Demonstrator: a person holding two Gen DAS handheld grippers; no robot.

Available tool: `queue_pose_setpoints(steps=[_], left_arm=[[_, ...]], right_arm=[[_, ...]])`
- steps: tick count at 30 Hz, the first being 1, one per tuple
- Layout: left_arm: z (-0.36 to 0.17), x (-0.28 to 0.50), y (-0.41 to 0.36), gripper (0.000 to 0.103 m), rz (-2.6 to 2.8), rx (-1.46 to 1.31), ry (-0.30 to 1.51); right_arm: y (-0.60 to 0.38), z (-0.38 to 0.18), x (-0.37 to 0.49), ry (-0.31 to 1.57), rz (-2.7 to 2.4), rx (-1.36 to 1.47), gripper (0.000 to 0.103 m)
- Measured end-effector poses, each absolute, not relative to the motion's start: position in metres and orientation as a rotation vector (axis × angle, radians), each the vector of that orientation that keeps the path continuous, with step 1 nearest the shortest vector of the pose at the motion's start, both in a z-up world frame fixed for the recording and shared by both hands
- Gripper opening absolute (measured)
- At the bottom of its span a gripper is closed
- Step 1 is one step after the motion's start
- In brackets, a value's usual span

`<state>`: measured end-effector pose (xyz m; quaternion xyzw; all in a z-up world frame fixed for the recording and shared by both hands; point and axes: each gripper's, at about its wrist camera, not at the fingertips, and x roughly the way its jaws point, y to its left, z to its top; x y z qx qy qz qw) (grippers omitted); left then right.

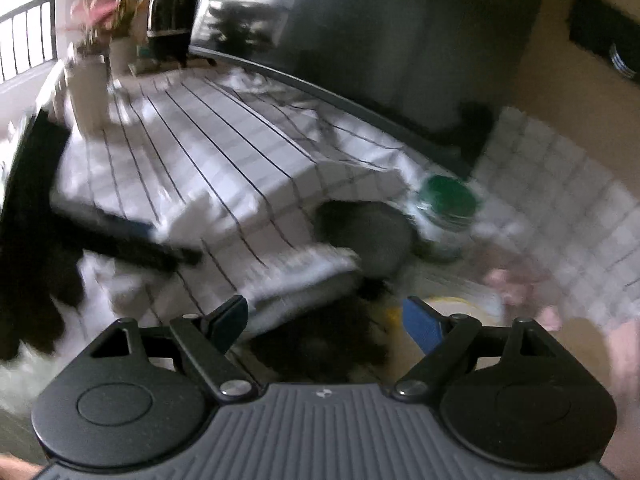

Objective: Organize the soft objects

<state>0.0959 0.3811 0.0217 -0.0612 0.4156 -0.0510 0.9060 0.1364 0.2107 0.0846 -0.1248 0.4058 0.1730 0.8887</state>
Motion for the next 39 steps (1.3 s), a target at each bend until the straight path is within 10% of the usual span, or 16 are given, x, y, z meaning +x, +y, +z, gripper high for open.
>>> queue_pose_setpoints(steps=[5, 13, 25, 39], left_arm=[[0.020, 0.085, 0.393, 0.017, -0.059, -0.131, 0.822], [0.039, 0.078, 0.424, 0.014, -0.048, -0.254, 0.782], [0.156, 0.117, 0.368, 0.014, -0.184, -0.212, 0.507], [0.211, 0.180, 0.081, 0.015, -0.701, -0.102, 0.558]], right_arm=[[0.238, 0.055, 0.167, 0.873, 0.342, -0.342, 0.085], [0.247, 0.072, 0.185, 0.864, 0.379, -0.362, 0.014], [0.115, 0.219, 0.176, 0.570, 0.244, -0.114, 0.011], [-0.081, 0.234, 0.093, 0.462, -0.229, -0.103, 0.011]])
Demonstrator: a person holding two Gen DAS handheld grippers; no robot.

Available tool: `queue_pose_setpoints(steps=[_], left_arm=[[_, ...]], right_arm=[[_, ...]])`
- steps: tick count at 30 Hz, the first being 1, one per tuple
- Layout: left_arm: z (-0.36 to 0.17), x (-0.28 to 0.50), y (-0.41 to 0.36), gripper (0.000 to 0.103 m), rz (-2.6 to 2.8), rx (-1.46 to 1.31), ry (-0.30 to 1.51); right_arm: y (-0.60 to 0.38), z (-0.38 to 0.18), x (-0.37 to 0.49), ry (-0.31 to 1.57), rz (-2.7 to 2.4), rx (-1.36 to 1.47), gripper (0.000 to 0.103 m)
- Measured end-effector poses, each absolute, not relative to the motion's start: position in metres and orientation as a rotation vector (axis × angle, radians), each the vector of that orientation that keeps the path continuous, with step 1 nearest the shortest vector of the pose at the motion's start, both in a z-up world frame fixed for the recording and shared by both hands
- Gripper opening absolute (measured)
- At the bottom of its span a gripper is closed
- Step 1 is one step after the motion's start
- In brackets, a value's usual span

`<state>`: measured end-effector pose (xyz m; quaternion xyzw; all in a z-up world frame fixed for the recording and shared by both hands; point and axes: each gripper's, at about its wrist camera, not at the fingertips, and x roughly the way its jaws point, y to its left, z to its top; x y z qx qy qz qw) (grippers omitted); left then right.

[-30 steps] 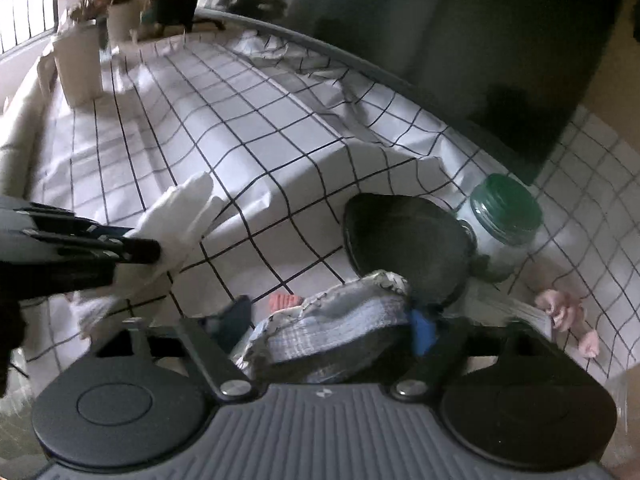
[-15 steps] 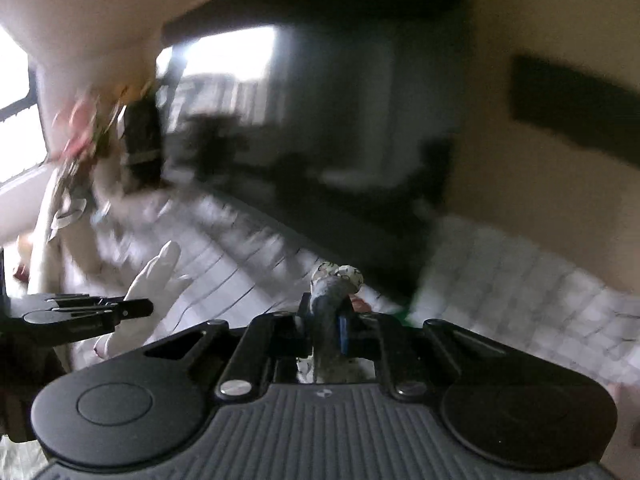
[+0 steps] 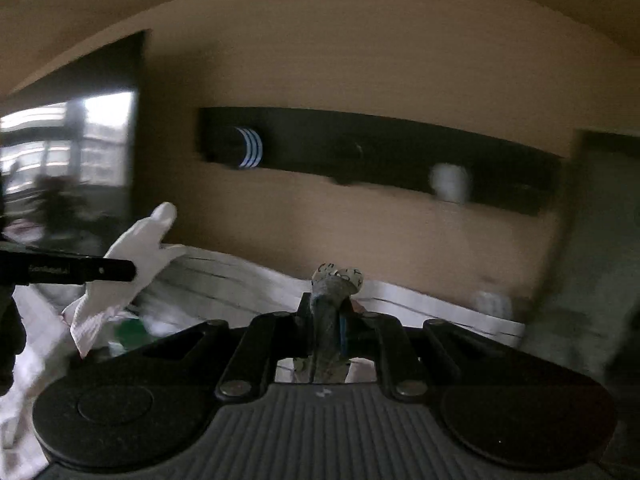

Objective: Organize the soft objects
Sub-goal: 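Carry glove and grey item over the pink box and open both tools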

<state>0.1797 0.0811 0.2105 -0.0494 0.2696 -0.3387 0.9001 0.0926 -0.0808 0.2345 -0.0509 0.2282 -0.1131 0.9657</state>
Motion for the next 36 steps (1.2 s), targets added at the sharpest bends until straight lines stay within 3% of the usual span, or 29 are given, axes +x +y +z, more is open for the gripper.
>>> queue_pose_setpoints(steps=[12, 14, 16, 18, 23, 27, 36], left_arm=[[0.196, 0.204, -0.093, 0.016, -0.993, -0.156, 0.739], [0.187, 0.206, -0.119, 0.019, -0.990, -0.124, 0.809], [0.172, 0.204, -0.133, 0.019, -0.991, -0.101, 0.821], [0.154, 0.203, -0.141, 0.021, -0.962, -0.073, 0.838], [0.098, 0.205, -0.169, 0.023, -0.786, 0.221, 1.006], [0.084, 0.209, -0.160, 0.023, -0.816, 0.162, 1.072], [0.141, 0.190, -0.067, 0.023, -0.898, -0.082, 0.813]], right_arm=[[-0.166, 0.173, 0.101, 0.518, -0.354, -0.017, 0.013], [-0.175, 0.159, 0.096, 0.557, -0.335, 0.044, 0.026], [-0.179, 0.150, 0.089, 0.572, -0.305, 0.090, 0.053], [-0.173, 0.144, 0.079, 0.573, -0.306, 0.080, 0.058], [-0.156, 0.128, 0.056, 0.623, -0.291, -0.020, 0.060], [-0.150, 0.118, 0.043, 0.676, -0.300, -0.051, 0.060], [-0.137, 0.122, 0.029, 0.692, -0.278, -0.013, 0.061]])
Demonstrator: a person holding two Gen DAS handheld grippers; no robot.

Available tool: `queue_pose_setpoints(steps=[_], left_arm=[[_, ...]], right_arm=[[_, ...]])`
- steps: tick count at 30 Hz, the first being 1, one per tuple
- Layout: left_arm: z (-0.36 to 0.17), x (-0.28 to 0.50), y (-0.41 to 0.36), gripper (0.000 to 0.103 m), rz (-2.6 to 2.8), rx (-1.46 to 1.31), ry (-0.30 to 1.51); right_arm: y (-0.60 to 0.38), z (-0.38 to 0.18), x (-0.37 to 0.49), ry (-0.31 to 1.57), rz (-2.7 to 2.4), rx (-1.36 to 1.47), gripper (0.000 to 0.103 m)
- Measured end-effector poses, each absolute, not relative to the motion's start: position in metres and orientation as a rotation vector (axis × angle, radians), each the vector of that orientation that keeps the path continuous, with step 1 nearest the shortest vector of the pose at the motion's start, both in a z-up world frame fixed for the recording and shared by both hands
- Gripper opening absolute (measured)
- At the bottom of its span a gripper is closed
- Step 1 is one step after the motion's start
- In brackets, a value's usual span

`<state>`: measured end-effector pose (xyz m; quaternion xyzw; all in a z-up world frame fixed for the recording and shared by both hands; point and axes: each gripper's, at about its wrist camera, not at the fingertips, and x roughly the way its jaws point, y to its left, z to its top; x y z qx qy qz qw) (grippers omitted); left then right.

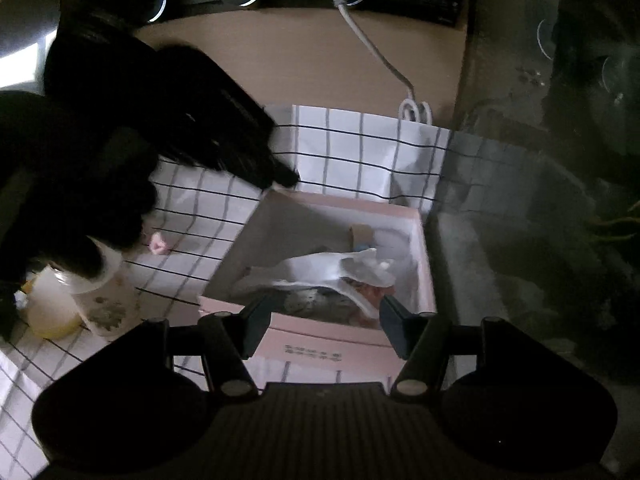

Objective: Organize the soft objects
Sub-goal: 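Lower the left tool onto the black plush toy and close on it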

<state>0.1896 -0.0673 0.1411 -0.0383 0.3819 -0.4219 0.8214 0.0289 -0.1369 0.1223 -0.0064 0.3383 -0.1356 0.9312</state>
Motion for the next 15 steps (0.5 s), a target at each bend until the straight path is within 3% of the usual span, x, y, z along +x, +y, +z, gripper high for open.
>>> queue_pose_setpoints(steps=[8, 15], left_arm=[[0.148, 0.149, 0.099, 0.023, -0.536, -0.102, 0.628], [0.146, 0.133, 0.260, 0.023, -0.085, -0.223, 0.637]], right_arm=[[-0.093, 0.128, 0.037, 0.656, -0.161, -0.063, 0.062], [-0.044, 0.132, 0.052, 0.606, -0.053, -0.111, 0.067]])
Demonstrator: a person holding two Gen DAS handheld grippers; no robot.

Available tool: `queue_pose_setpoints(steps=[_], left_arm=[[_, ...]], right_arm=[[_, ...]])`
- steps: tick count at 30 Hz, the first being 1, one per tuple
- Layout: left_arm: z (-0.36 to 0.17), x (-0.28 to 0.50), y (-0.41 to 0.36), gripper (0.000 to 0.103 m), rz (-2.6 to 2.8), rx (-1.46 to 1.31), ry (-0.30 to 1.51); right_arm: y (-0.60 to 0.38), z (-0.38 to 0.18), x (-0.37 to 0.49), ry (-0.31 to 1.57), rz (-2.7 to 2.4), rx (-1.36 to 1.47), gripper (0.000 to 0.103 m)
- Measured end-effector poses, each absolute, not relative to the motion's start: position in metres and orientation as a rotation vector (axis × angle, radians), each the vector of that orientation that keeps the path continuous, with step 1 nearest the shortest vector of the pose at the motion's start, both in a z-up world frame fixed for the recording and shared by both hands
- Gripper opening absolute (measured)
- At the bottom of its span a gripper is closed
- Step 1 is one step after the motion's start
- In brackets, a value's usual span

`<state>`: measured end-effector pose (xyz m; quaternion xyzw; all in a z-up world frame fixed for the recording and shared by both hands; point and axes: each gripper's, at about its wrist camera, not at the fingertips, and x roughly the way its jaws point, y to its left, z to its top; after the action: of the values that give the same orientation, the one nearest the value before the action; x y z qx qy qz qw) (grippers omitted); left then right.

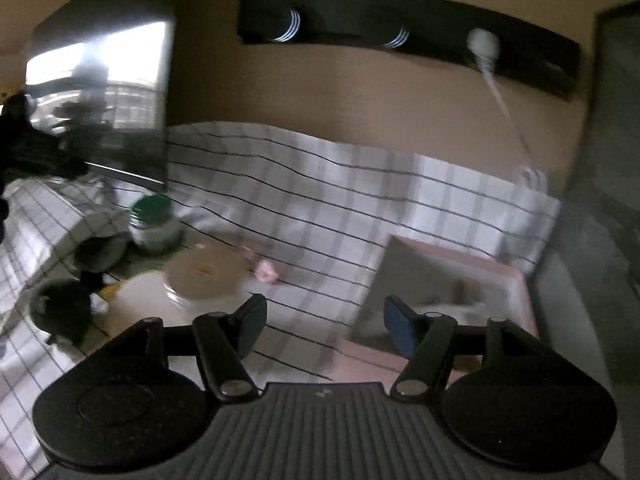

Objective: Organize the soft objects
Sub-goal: 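Lower the left tool onto the black plush toy and close on it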

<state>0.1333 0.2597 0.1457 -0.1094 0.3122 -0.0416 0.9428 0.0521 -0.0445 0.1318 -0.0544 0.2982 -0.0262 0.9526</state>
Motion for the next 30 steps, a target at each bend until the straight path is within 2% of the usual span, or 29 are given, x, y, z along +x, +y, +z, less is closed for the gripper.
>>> queue_pose_setpoints(steps=[3, 7, 17, 22, 23, 27, 30], left_arm=[[0.138, 0.121, 0.295, 0.023, -0.029, -0.225, 0.689], [0.118, 0.107, 0.300, 0.023, -0.135, -0.235, 0.765], [0.083, 0.110, 0.236, 0.023, -0.274, -0.039, 0.821], [0.073, 0.109, 0.239, 0.024, -0.376, -0.086, 0.879], [0.073, 0.108, 0.237, 0.029, -0.425, -0.061, 0.885], [0.073, 0.108, 0.227, 0.062, -0.481, 0.039, 0.926], [0.072, 0.107, 0.228, 0.065, -0.496, 0.045, 0.934]], right_arm=[[-0.024, 0.131, 0.064, 0.609, 0.008, -0.106, 0.067], [0.008, 0.126, 0.077, 0.634, 0.083, -0.109, 0.067], [0.050, 0.121, 0.064, 0.655, 0.151, -0.243, 0.067], [0.038, 0.116, 0.054, 0.698, 0.108, -0.227, 0.067], [0.035, 0.114, 0.052, 0.711, 0.100, -0.219, 0.067], [0.027, 0.103, 0.048, 0.763, 0.081, -0.184, 0.067], [0.025, 0.097, 0.046, 0.789, 0.076, -0.169, 0.067]])
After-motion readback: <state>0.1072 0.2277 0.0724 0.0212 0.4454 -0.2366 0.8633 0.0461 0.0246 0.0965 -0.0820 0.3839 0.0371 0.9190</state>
